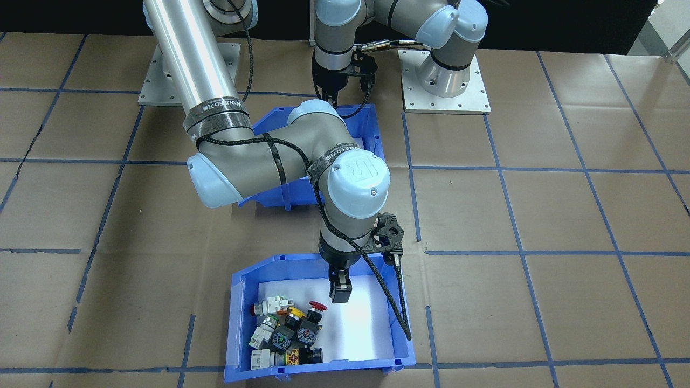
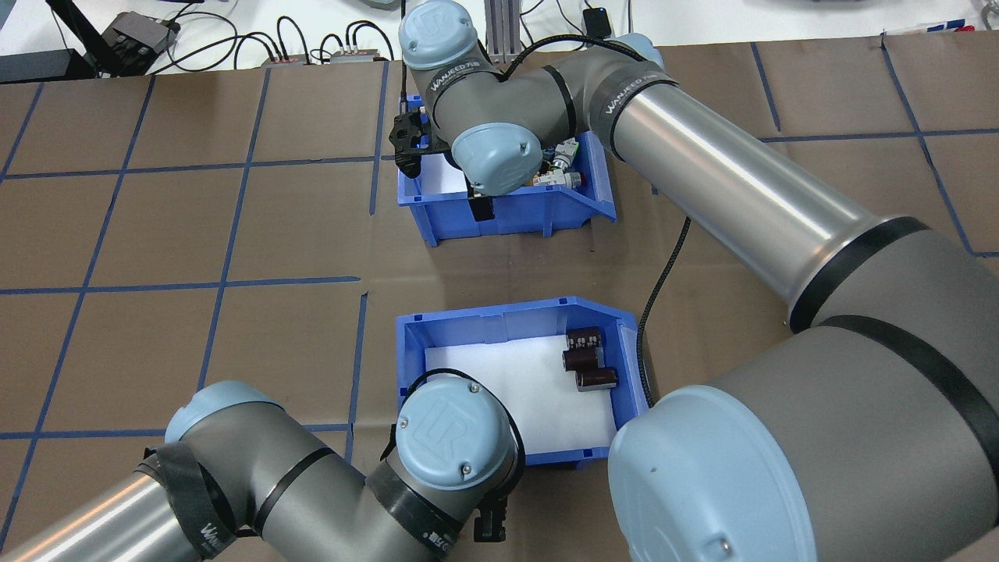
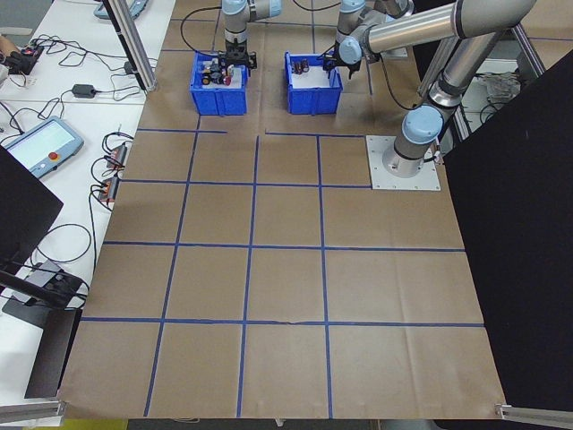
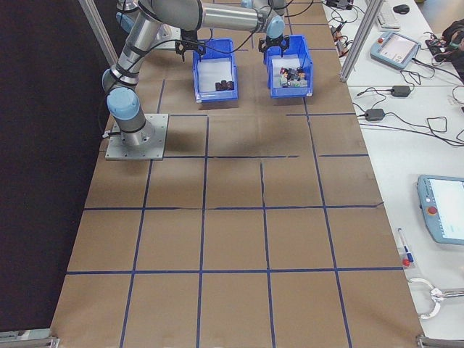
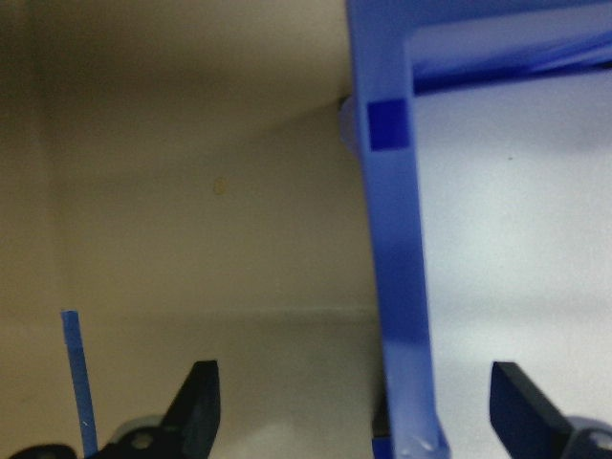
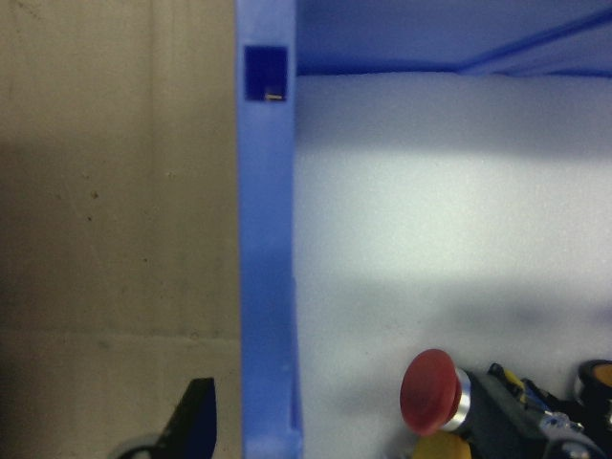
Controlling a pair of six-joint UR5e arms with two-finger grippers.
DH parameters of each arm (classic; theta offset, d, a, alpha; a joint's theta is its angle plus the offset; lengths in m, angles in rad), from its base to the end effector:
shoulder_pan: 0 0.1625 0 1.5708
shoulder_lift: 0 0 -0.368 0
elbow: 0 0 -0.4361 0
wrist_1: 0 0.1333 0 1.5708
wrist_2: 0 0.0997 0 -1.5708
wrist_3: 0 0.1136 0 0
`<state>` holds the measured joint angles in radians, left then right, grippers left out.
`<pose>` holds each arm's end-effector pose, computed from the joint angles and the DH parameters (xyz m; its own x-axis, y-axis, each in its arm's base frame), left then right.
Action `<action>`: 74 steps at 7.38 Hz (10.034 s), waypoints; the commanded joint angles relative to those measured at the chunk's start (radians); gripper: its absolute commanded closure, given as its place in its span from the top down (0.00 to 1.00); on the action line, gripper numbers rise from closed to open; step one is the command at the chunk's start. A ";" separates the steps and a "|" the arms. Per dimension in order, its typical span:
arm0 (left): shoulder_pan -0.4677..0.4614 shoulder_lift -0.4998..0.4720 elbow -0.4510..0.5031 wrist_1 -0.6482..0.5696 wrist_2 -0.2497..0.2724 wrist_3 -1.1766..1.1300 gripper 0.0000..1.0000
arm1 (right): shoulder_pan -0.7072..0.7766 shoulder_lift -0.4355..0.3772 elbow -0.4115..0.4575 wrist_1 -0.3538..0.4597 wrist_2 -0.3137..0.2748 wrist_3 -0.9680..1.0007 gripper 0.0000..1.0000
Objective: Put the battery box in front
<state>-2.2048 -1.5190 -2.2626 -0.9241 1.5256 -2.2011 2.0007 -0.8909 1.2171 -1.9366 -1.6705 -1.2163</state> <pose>-0.3670 -0.2654 0.1568 -0.0043 -0.9998 -0.0212 -0.9992 0.0034 0.0404 0.4229 -0.6296 0.1999 0.0760 -0.9945 0.0717 -0.9944 -0.0703 0.0795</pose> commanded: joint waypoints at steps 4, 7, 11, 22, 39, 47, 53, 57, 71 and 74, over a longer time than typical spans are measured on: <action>0.000 -0.030 -0.005 0.109 -0.120 -0.049 0.00 | -0.011 -0.013 -0.019 0.002 -0.023 -0.026 0.00; 0.013 0.022 0.017 0.100 -0.061 -0.013 0.00 | -0.113 -0.126 0.001 0.063 -0.023 -0.099 0.00; 0.282 0.160 0.018 -0.060 -0.036 0.358 0.00 | -0.353 -0.194 0.010 0.122 -0.046 -0.155 0.00; 0.576 -0.323 0.491 -0.076 -0.571 0.538 0.00 | -0.574 -0.792 0.818 -0.189 0.012 -0.475 0.00; 0.606 -0.403 0.682 -0.283 -0.439 0.967 0.89 | -0.649 -0.942 1.036 -0.187 0.044 -0.497 0.00; 0.692 -0.124 0.746 -0.648 0.055 2.362 1.00 | -0.395 -1.050 1.132 -0.190 0.038 -0.228 0.00; 0.683 -0.009 0.697 -0.660 0.088 2.359 1.00 | -0.002 -0.887 1.017 -0.194 -0.020 0.142 0.00; 0.680 0.059 0.581 -0.638 0.077 2.350 1.00 | 0.174 -0.721 0.920 -0.200 -0.077 0.311 0.00; 0.692 0.059 0.578 -0.633 0.096 2.312 1.00 | -0.174 -0.767 0.613 0.124 0.094 0.394 1.00; 0.692 0.046 0.590 -0.631 0.094 2.310 1.00 | -0.376 -0.766 0.515 0.156 0.123 0.706 1.00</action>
<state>-1.5125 -1.4683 -1.6800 -1.5556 1.6211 0.1105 1.6902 -1.6571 1.7695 -1.7884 -1.5541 -0.6350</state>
